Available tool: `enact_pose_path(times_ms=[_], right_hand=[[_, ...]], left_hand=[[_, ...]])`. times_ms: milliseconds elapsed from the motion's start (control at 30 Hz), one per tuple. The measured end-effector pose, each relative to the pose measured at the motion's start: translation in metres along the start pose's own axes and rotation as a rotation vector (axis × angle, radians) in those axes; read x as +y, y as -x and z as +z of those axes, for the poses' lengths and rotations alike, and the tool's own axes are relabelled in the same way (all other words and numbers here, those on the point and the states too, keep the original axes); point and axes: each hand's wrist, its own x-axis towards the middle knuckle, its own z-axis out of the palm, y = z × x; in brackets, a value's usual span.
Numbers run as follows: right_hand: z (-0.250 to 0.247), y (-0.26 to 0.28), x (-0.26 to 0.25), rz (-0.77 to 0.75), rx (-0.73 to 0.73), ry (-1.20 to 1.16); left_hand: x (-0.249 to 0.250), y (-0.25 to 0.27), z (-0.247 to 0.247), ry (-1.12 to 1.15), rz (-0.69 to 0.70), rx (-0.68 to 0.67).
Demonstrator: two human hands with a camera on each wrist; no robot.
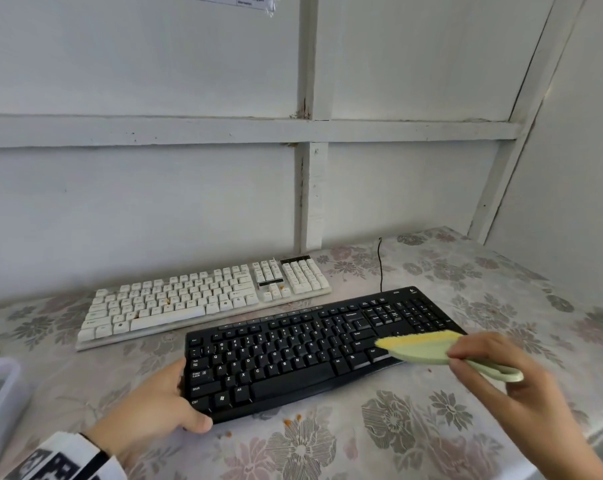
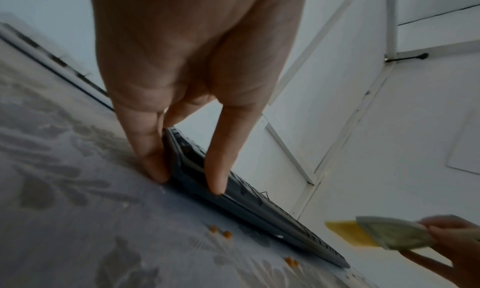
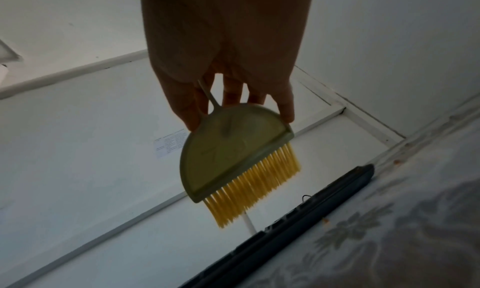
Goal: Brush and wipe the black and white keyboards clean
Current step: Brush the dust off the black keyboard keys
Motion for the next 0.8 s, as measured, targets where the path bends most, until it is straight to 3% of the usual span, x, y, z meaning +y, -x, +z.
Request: enact_pose_path(times_ms=[367,800], right_hand=[[0.044,0.008,-0.031,0.198,-0.034,-0.3],[0.026,0.01,-0.047,0.363,-0.069,-0.494]], left_hand=[[-0.006,0.017,0.006,-0.229,0.076,0.058],[0.018,0.058,0.022,-0.29,0.088,0.095]])
